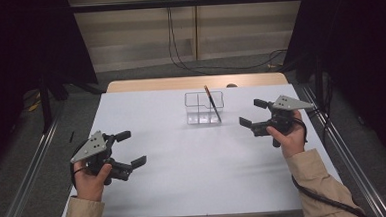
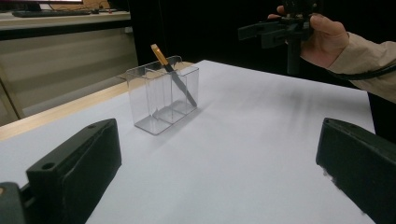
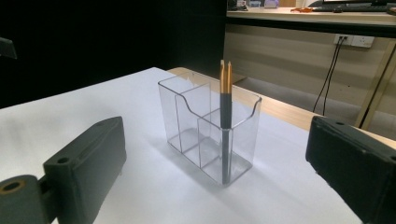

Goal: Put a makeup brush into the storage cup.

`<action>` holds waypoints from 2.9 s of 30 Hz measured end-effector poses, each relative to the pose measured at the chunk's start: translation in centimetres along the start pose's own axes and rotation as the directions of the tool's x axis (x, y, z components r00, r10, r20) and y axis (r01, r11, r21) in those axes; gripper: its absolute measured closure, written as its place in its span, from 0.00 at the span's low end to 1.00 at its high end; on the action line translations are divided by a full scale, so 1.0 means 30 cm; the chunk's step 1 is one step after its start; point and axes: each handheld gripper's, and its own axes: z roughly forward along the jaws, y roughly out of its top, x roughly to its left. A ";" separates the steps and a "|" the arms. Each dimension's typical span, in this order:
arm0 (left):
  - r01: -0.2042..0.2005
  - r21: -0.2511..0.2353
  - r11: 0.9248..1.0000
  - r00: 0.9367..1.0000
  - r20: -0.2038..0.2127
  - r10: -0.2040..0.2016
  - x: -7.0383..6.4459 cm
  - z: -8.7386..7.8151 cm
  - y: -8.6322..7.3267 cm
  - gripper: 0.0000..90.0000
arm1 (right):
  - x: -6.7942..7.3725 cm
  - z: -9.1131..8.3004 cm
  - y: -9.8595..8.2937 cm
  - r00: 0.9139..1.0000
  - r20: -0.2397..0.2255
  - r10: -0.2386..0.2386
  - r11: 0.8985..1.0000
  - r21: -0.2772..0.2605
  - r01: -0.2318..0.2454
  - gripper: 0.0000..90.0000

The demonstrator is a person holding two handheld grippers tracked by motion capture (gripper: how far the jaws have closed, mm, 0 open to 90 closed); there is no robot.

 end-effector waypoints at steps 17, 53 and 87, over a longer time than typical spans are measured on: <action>-0.005 0.001 1.000 1.000 -0.001 0.005 -0.001 -0.001 0.002 0.00 | 0.032 -0.061 -0.030 1.000 -0.002 -0.006 1.000 0.021 0.006 0.05; -0.004 -0.003 1.000 1.000 0.002 0.004 0.002 0.004 0.001 0.00 | 0.077 -0.199 -0.074 1.000 0.017 -0.023 0.999 0.037 0.022 0.05; -0.015 -0.007 1.000 1.000 -0.009 0.015 0.005 0.010 0.005 0.00 | 0.105 -0.291 -0.096 0.998 0.038 -0.041 0.999 0.037 0.039 0.05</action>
